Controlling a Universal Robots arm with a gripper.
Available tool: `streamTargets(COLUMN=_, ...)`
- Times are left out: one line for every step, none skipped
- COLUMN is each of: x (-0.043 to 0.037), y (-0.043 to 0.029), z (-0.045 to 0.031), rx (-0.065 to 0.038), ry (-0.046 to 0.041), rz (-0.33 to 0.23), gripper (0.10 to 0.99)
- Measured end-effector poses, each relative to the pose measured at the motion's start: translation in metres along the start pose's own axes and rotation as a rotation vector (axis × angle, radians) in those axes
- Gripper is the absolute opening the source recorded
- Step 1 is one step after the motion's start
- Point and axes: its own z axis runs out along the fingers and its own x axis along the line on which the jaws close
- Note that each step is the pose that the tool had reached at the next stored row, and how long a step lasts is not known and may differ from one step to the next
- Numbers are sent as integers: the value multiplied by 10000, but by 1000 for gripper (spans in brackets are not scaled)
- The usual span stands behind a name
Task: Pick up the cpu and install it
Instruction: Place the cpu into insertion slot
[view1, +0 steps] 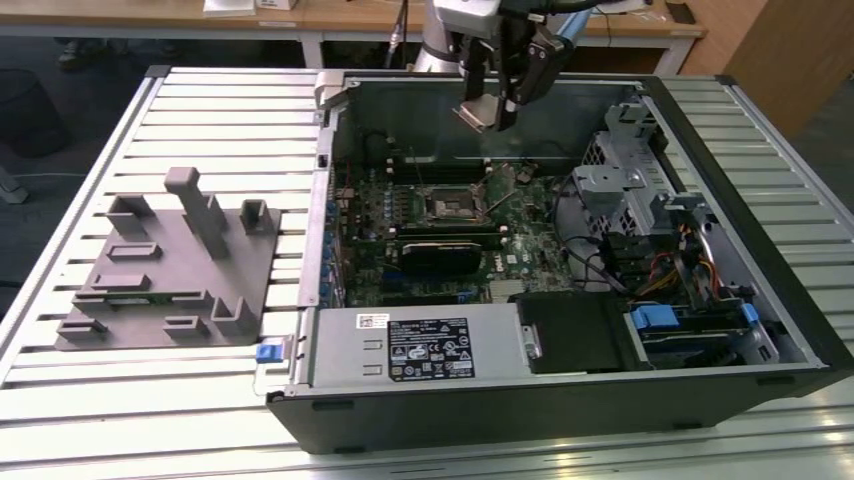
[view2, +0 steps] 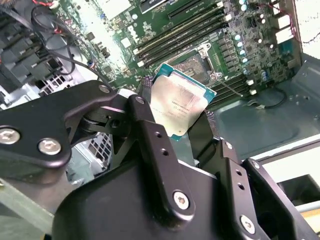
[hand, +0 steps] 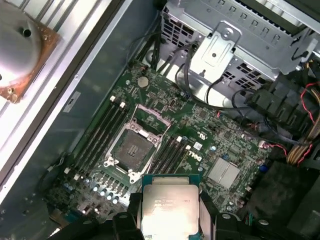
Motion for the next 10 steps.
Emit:
streamTargets(x=0, y=0, z=1, rx=2, ry=-4, rz=99, gripper=541)
streamTargets(x=0, y=0, z=1, rx=3, ry=-9, rz=203, gripper=541)
streamTargets(x=0, y=0, z=2, rx=4, ry=-13, rz=301, gripper=541)
streamTargets(x=0, y=0, z=4, rx=5, ry=-16, rz=403, gripper=541)
streamTargets(x=1, y=0, z=4, rx=6, ry=-21, rz=502, gripper=541)
streamTargets(x=1, y=0, z=5, rx=8, ry=-25, rz=600, gripper=541)
streamTargets(x=1, y=0, z=6, rx=9, ry=-29, rz=699, gripper=541)
streamTargets(x=1, y=-1, z=7, rx=11, ry=-33, rz=796, gripper=541)
streamTargets(x=1, y=-1, z=9, rx=11, ry=-36, rz=893, gripper=541)
streamTargets(x=1, y=-1, z=10, rx=12, ry=-40, rz=991, gripper=541)
